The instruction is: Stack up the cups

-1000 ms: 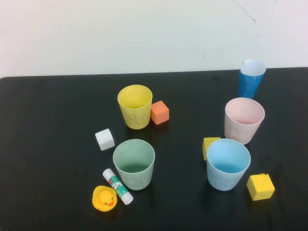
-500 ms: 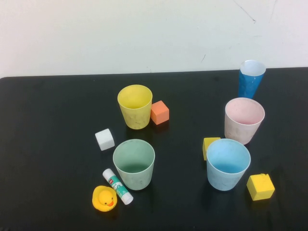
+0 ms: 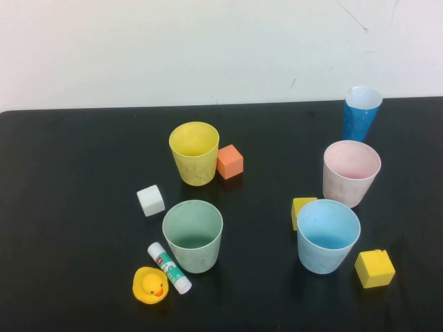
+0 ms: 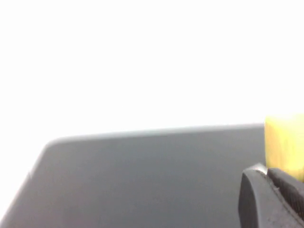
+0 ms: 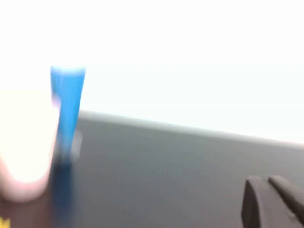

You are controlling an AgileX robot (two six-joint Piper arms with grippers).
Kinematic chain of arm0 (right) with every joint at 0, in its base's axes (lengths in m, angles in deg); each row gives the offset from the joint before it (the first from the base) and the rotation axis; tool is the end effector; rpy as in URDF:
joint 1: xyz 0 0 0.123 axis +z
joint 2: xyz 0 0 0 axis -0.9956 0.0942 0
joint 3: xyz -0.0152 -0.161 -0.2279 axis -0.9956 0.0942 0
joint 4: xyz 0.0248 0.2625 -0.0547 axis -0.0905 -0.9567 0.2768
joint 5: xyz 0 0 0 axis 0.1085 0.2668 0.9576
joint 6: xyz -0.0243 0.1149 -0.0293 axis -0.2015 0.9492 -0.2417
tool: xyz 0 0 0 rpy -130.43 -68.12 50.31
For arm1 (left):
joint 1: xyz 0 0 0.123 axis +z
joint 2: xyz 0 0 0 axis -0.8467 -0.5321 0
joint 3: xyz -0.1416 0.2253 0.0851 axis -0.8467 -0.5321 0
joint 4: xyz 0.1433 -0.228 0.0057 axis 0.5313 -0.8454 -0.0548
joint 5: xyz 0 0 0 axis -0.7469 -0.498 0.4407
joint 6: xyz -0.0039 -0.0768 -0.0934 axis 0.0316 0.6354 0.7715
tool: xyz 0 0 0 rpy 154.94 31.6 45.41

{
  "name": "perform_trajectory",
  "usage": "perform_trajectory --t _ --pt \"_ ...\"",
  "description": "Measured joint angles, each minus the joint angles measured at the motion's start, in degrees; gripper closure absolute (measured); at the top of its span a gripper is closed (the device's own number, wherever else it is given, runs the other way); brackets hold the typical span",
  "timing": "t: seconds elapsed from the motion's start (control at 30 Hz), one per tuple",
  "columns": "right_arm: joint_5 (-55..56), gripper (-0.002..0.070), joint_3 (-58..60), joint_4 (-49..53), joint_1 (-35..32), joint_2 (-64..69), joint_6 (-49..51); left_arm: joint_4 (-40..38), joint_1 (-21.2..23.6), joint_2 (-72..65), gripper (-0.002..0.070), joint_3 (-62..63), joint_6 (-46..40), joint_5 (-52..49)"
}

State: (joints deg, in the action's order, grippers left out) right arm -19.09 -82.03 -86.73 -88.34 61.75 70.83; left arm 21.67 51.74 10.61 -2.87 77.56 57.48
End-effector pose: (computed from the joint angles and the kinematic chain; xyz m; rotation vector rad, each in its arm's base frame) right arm 0.1097 -0.0070 0.2019 -0.0846 1.5359 -0.1896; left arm 0.1085 -0.0113 0.2127 0.0290 1.4618 -0.1377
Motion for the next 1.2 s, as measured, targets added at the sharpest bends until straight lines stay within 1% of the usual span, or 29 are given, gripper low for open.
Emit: perform_trajectory --t 0.13,0.2,0.27,0.43,0.5,0.57,0.73,0.83,0.9,1.07,1.13,1.2 --pt "14.8 0.0678 0.0 0.0 0.0 0.0 3.1 0.5 0.0 0.0 0.0676 0.0 0.0 12.8" --pt "20.3 0.0678 0.0 0.0 0.0 0.0 4.3 0.5 0.0 0.0 0.0676 0.0 0.1 18.3" --pt "24.1 0.0678 0.0 -0.3 0.0 0.0 2.9 0.5 0.0 0.0 0.0676 0.0 0.1 22.9" --pt "24.9 0.0678 -0.1 -0.5 0.0 0.0 1.5 -0.2 0.0 0.0 0.0676 0.0 0.1 28.1" --pt "19.5 0.0678 -2.0 -0.5 0.0 0.0 1.0 -1.1 0.0 0.0 0.0676 0.0 0.1 28.2" --pt "11.7 0.0678 -5.7 -0.5 0.0 0.0 -0.5 -2.9 0.0 0.0 0.0676 0.7 0.2 24.9" --pt "-8.6 0.0678 -17.0 -0.5 0.0 2.8 -7.2 -5.3 0.0 -1.3 0.0676 10.6 0.2 3.7" --pt "-19.6 0.0678 -24.4 -1.0 0.0 9.4 -9.6 -5.0 0.0 -6.3 0.0676 17.6 0.1 -6.4" --pt "-26.0 0.0678 -29.1 -3.2 0.0 14.6 -12.5 -4.9 0.0 -11.3 0.0676 22.1 0.1 -13.1" --pt "-37.2 0.0678 -36.7 -13.5 0.0 25.4 -24.9 -5.4 0.0 -25.5 0.0676 31.9 -0.1 -26.5" --pt "-39.2 0.0678 -37.7 -17.8 0.0 29.1 -29.3 -7.2 0.0 -30.9 0.0676 35.2 -1.1 -29.7" --pt "-40.8 0.0678 -37.8 -20.8 0.0 32.3 -32.6 -10.5 0.0 -37.0 0.0676 38.9 -4.4 -32.3"
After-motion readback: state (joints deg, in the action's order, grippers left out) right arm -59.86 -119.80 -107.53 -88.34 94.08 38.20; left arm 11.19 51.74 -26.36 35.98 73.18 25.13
